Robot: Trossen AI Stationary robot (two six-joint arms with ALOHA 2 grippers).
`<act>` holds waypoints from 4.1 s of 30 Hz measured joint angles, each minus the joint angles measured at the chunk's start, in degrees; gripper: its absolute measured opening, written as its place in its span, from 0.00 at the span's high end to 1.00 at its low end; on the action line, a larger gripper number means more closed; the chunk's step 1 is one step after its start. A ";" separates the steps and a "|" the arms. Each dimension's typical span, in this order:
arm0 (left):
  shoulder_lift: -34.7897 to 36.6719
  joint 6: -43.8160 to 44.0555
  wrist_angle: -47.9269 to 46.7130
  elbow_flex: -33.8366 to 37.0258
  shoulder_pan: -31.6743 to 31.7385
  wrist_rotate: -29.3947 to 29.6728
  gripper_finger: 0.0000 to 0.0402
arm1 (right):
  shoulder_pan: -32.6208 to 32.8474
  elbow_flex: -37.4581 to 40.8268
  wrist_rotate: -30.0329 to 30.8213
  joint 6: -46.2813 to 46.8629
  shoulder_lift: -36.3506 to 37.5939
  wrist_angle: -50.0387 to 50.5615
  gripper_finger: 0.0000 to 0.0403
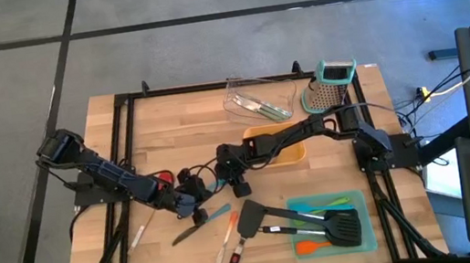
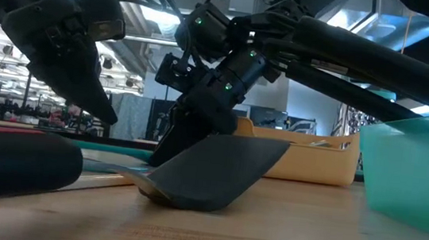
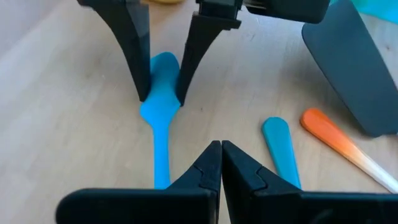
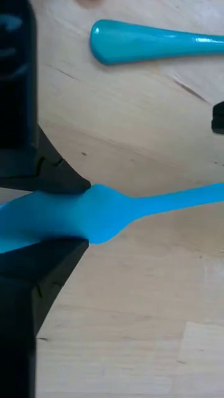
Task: Pick & Place Kitchen Items
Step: Put the blue silicone spatula into the green bin
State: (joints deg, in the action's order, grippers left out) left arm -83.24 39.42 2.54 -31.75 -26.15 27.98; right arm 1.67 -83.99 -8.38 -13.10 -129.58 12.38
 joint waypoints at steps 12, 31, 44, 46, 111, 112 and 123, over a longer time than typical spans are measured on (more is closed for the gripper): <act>0.00 -12.68 0.13 0.00 0.05 6.19 0.81 | -0.15 0.00 -1.85 0.65 0.00 -0.11 0.73; -4.23 -13.83 -9.33 -0.07 4.32 2.61 0.54 | -1.92 -1.29 -12.83 6.40 -0.44 1.79 0.73; -5.68 -1.79 -6.59 -0.15 7.21 -5.31 0.98 | -1.93 -1.29 -9.55 4.87 0.09 2.07 0.67; -5.51 0.42 -6.10 -0.13 7.23 -6.28 0.98 | -1.60 -1.19 -7.37 4.05 0.79 2.52 0.64; -3.10 -56.07 67.48 -1.46 -23.41 40.27 0.99 | 11.37 14.93 -7.32 9.60 33.34 -29.54 0.44; -3.10 -59.34 70.06 -2.23 -22.77 36.66 0.99 | 12.13 14.93 -7.32 9.31 33.32 -29.62 0.44; -6.14 -67.67 72.48 -10.37 -14.35 12.02 0.99 | 18.85 14.92 3.98 2.25 33.35 -40.42 0.44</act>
State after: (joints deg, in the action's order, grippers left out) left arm -89.38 -28.25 75.02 -42.12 -40.50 39.99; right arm 20.52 -69.06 -4.40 -10.85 -96.23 -28.03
